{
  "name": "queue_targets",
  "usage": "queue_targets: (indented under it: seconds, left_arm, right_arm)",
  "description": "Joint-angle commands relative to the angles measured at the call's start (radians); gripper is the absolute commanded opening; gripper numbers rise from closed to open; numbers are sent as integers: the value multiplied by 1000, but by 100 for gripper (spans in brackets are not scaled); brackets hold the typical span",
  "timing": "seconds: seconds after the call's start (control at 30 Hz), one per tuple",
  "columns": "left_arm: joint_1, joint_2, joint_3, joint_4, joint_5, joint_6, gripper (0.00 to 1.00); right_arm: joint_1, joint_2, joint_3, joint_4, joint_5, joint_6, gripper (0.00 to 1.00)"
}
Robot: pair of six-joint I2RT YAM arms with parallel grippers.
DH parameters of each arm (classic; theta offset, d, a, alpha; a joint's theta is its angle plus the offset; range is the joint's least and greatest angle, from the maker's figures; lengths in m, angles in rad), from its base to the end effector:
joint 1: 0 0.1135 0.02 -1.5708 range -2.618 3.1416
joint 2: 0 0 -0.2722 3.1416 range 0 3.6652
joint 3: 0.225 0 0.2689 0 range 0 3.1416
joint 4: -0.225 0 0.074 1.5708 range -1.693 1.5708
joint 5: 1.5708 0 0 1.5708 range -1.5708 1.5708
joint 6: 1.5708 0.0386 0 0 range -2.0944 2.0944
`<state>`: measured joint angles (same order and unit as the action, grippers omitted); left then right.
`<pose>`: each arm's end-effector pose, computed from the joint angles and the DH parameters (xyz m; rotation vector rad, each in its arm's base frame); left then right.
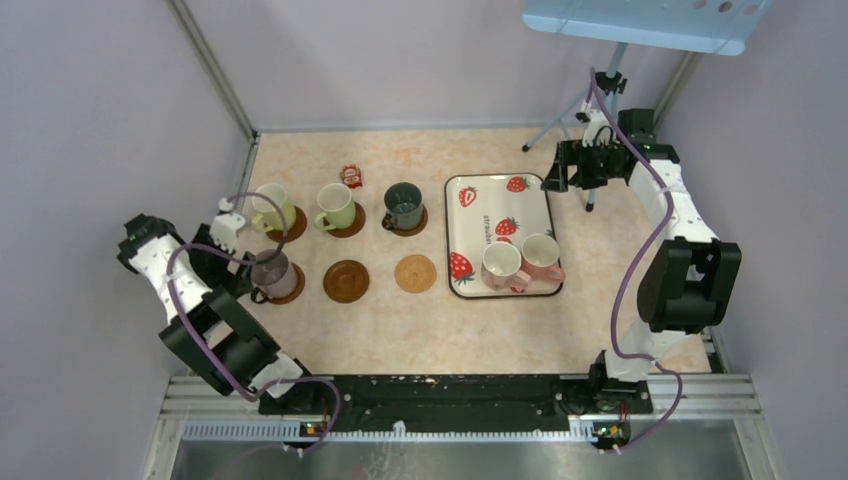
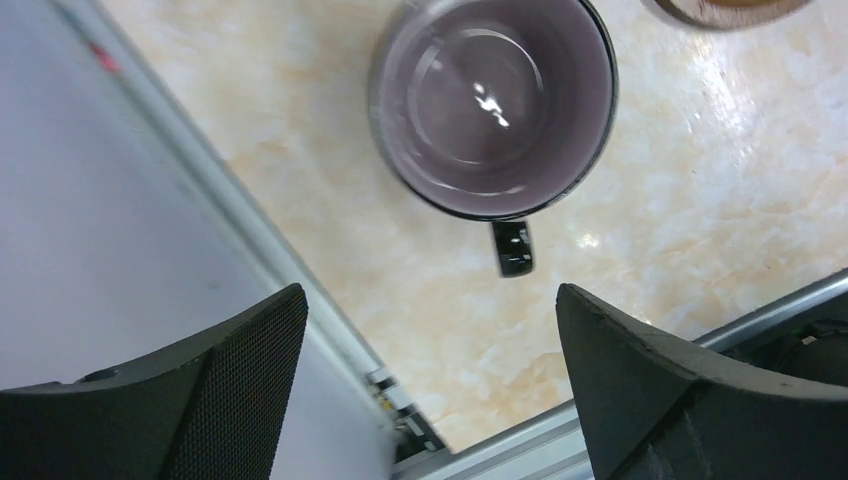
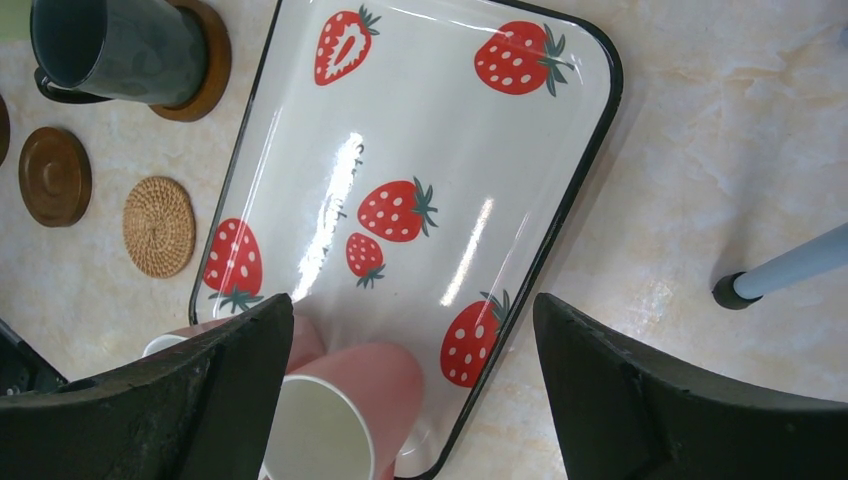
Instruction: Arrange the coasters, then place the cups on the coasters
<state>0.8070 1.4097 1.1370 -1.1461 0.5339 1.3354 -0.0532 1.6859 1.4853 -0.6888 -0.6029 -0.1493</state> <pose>0.1948 0.1750 0.2634 0.7305 2.4930 -0.1667 0.3873 0.0013 0.3083 -0.3694 2.3210 0.6389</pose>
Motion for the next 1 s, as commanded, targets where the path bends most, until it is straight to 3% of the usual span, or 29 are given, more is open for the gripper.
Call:
queue_targets:
  seconds: [0.0, 0.13, 0.33, 0.5, 0.73, 0.97]
  left_arm:
    - [-14, 14, 217, -161, 89, -53, 99]
    - [-167, 54, 379, -142, 107, -243, 99]
    - [-573, 86, 496, 39, -4, -557, 99]
    - [-853, 171, 583, 103, -46, -706, 99]
    - [-1210, 236, 546, 279, -159, -945, 99]
    - [-1516, 221, 335, 493, -266, -1043, 99]
  right_arm:
    - [9, -45, 15, 8, -8, -11, 88]
    - [10, -42, 22, 12, -15, -3, 88]
    - [9, -44, 43, -16, -2, -23, 88]
    - [-3, -66, 22, -47, 5, -50, 88]
    - [-39, -112, -28, -94, 14, -85, 88]
    - [-73, -160, -89, -143, 33, -129, 88]
